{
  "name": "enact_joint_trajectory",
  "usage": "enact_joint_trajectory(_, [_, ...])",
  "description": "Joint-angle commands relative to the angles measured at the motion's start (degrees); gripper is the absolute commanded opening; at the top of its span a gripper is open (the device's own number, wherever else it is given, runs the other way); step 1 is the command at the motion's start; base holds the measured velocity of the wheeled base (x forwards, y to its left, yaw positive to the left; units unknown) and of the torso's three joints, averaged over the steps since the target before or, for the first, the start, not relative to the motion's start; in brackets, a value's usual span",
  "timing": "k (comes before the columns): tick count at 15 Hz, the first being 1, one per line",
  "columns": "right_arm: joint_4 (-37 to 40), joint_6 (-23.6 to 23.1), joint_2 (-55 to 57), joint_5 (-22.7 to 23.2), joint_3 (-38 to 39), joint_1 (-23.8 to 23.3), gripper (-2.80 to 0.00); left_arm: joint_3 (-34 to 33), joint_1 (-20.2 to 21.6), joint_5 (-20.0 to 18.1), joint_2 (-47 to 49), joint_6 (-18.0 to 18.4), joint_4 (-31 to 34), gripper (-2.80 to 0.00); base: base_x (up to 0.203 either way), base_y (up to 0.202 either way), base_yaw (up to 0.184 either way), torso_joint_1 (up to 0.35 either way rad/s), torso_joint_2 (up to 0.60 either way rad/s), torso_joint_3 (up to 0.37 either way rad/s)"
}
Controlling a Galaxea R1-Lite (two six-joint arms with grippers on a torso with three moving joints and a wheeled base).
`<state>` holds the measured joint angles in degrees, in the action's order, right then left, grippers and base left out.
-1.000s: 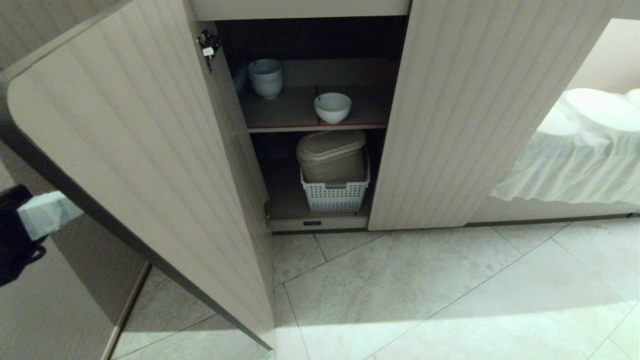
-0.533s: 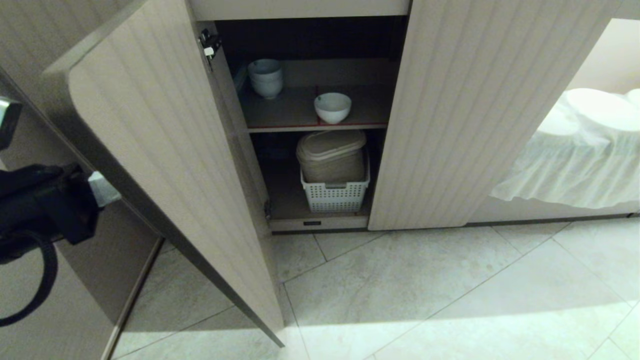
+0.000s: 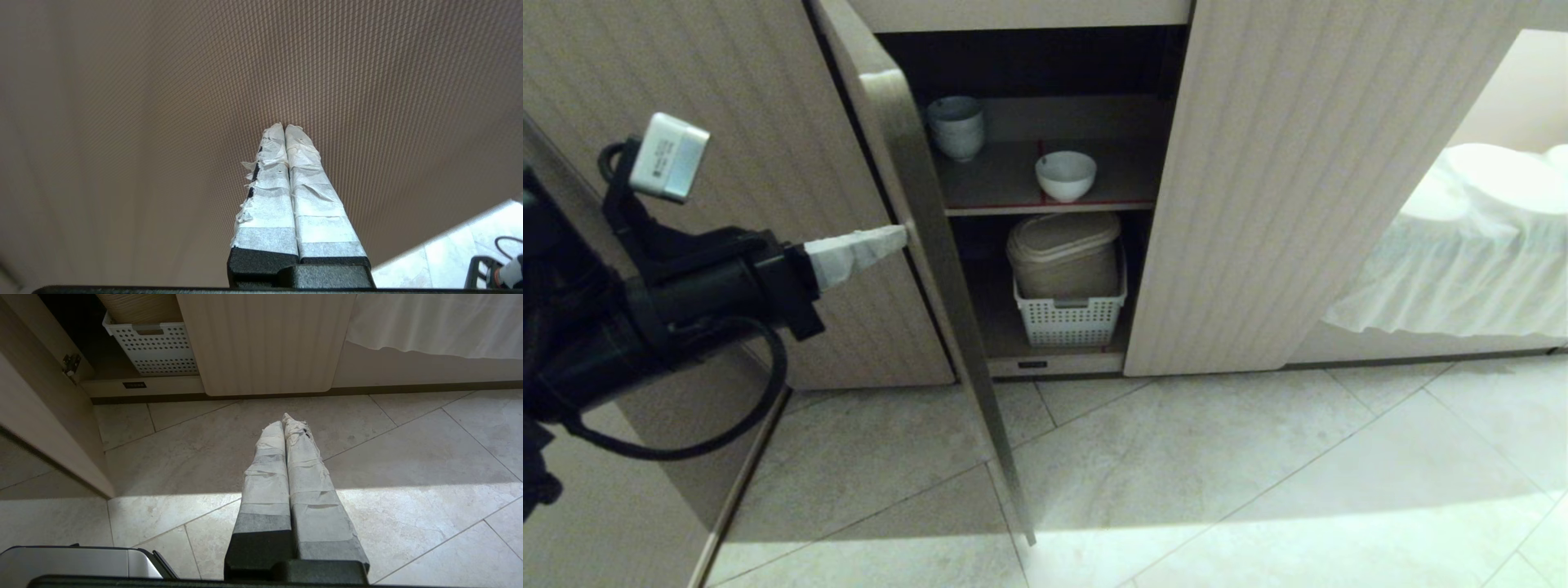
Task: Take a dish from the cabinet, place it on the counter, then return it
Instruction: Close the cabinet door
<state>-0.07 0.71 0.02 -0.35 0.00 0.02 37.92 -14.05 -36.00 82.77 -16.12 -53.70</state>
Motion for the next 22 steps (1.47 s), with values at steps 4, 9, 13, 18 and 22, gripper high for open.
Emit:
enact_joint_trajectory(4, [0.0,0.0,0.0,0.0,0.0,0.0,-2.8,8.8,-6.7,1.5,6.3,-0.1,1.6,-2.8,0.0,0.0,0.0,0.0,0.0,0.0])
enact_joint_trajectory(9, [0.0,0.0,0.0,0.0,0.0,0.0,-2.8,17.0,-9.9,1.8,12.8,0.0,1.3,-2.8,0.0,0.0,0.0,0.0,0.0,0.0])
enact_joint_trajectory(13, [0.0,0.0,0.0,0.0,0.0,0.0,-2.8,27.0,-14.4,7.5,20.1,0.1,0.9,-2.8,0.0,0.0,0.0,0.0,0.0,0.0])
enact_joint_trajectory(18, [0.0,0.0,0.0,0.0,0.0,0.0,-2.8,42.5,-17.1,10.1,30.9,0.2,0.9,-2.8,0.0,0.0,0.0,0.0,0.0,0.0])
enact_joint_trajectory(22, [0.0,0.0,0.0,0.0,0.0,0.0,-2.8,59.0,-18.1,21.0,40.8,5.4,1.3,-2.8,0.0,0.0,0.0,0.0,0.0,0.0])
